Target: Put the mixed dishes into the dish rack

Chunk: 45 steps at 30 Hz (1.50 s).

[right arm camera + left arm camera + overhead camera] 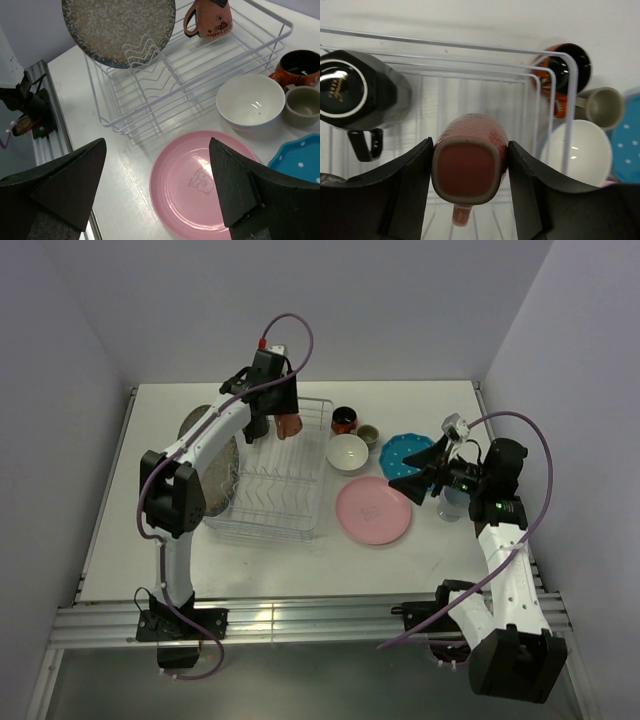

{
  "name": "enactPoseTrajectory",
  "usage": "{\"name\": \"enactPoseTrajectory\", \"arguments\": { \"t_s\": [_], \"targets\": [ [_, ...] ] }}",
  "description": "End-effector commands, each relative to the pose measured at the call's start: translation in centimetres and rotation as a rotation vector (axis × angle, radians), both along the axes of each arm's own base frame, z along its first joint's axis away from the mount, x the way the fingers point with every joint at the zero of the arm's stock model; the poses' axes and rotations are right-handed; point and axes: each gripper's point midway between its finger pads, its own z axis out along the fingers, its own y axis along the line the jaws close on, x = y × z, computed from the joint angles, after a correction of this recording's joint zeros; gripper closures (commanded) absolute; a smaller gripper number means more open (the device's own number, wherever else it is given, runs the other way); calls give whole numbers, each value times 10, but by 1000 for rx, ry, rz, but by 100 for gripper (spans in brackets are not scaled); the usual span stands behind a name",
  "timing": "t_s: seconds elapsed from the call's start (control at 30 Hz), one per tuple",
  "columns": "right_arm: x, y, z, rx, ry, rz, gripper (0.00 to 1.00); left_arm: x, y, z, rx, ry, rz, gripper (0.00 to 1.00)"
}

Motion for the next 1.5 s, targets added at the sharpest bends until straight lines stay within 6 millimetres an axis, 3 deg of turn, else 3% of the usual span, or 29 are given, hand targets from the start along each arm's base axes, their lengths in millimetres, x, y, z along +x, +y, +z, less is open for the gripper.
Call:
{"name": "enactPoseTrajectory", "arguments": {
  "t_s": [0.0,0.33,0.6,0.73,1.27,1.47],
  "targets": [
    [-8,-1,5,7,-14,16,9,25,14,29,85,-136,35,100],
    [-5,-25,11,53,-63,-52,8,51,19,3,177,-178,57,100],
    [-7,-26,11,75,-48,-51,8,67,15,-5,204,-224,43,100],
    [-7,-26,11,79,-47,-51,8,74,12,-19,222,-212,29,100],
    [-5,-27,12,81,-48,-51,7,80,16,-43,271,-200,32,100],
    [-4,-27,12,81,-45,-56,7,75,16,-50,262,-177,31,84]
  ]
}}
